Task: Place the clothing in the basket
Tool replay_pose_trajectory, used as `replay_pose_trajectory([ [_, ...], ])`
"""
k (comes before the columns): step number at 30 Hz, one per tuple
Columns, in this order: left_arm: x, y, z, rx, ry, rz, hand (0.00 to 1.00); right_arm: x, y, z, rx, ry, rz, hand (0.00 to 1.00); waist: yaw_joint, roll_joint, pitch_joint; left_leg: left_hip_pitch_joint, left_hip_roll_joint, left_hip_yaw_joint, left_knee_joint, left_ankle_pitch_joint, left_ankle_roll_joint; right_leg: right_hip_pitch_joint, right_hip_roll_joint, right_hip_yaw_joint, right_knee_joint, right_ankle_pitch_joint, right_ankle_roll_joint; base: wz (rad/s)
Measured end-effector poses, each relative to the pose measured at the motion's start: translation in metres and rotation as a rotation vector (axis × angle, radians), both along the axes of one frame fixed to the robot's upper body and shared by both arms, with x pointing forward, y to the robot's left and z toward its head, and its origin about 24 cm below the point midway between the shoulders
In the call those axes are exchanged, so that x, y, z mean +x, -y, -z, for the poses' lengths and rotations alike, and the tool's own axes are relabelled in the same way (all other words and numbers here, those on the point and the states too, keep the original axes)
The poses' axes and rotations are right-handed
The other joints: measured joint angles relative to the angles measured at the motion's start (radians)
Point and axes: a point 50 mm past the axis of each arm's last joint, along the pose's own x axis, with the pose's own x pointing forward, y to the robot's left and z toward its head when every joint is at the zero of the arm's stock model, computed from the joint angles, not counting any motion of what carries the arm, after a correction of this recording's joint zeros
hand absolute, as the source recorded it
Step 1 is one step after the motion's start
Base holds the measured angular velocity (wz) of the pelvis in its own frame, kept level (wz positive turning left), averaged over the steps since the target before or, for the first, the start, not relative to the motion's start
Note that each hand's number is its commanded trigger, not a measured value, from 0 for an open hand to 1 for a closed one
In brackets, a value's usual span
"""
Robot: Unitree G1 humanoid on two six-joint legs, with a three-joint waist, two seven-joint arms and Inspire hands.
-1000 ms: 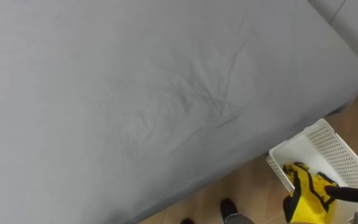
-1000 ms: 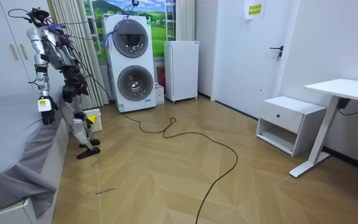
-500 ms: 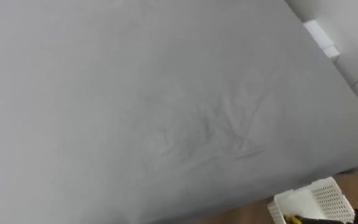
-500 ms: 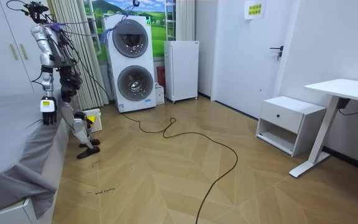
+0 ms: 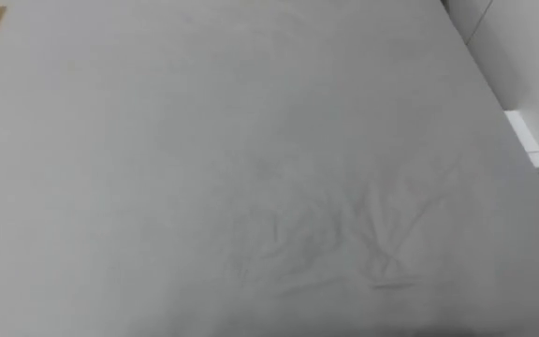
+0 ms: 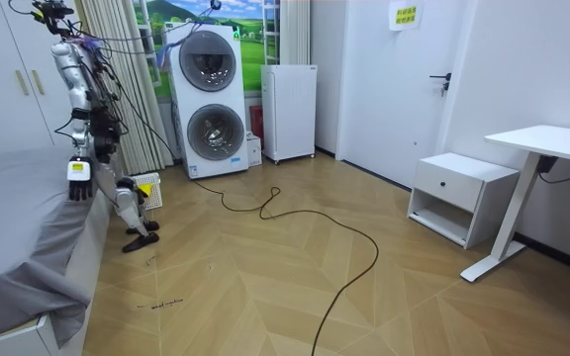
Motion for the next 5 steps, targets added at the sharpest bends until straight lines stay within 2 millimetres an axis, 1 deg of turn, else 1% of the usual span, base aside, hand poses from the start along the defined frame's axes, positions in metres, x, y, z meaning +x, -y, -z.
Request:
replay_pose_trajectory([
  [3,-0.0035,-0.0008,0.0001,0.004,0.007,-0.017,0.00,-0.0029,-0.0036,0.0021,0.006,-0.027,-0.006,0.00,0.008,-0.008,0.0023,0.012,-0.003,-0.003,-0.004,0.000,0.000,0.012,-0.004,-0.009,-0.001,-0.008,0.003,0.06],
  [5,-0.0074,-0.0024,0.0000,0.010,0.005,-0.022,0.00,-0.0062,-0.0036,0.0029,0.008,-0.044,-0.004,0.00,0.010,-0.013,0.0012,0.018,-0.005,-0.007,-0.004,0.000,0.000,0.016,-0.006,-0.015,-0.011,-0.010,0.005,0.09],
])
